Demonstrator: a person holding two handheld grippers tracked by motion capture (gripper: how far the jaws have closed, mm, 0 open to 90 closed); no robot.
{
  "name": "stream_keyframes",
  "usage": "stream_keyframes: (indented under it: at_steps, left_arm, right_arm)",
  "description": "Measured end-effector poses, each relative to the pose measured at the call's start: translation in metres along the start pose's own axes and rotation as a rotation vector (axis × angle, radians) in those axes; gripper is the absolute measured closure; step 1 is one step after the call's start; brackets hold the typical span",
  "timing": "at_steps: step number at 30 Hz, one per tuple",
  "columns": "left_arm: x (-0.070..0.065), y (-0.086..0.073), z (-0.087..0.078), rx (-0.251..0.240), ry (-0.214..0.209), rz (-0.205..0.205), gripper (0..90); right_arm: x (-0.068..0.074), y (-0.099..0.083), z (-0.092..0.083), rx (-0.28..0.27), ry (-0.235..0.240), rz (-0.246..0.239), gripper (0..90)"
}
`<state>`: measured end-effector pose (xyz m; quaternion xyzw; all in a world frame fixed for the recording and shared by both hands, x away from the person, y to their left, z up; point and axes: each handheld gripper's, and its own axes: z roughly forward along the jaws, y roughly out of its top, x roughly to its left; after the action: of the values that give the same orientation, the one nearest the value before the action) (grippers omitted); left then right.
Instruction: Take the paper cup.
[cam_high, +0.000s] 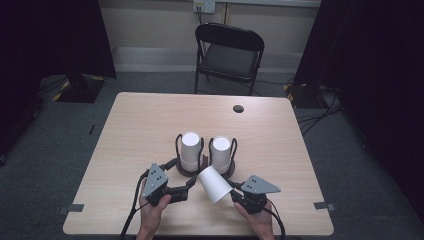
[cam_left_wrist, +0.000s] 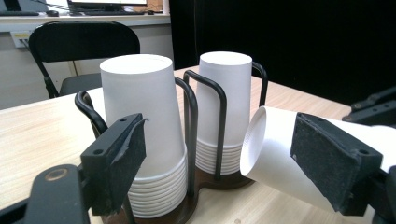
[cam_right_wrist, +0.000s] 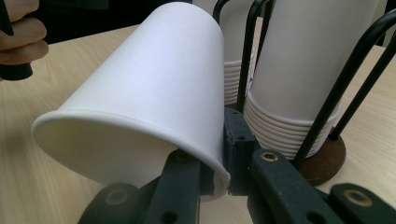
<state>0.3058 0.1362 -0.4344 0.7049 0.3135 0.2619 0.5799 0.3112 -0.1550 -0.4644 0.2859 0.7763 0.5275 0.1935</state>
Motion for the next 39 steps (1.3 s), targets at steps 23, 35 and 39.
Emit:
stream_keyframes:
  at_steps: [23, 35, 39]
  left_arm:
    - [-0.013, -0.009, 0.003, 0.115, -0.089, 0.221, 16.3]
    - [-0.031, -0.014, 0.013, 0.159, -0.156, 0.312, 16.3]
    - [-0.036, -0.018, 0.016, 0.189, -0.185, 0.348, 16.3]
  right_arm:
    - [-0.017, 0.016, 0.014, 0.303, 0.170, 0.019, 85.1]
    - [-0.030, 0.031, 0.018, 0.412, 0.219, 0.007, 85.0]
    - [-0.032, 0.035, 0.019, 0.437, 0.246, 0.013, 85.1]
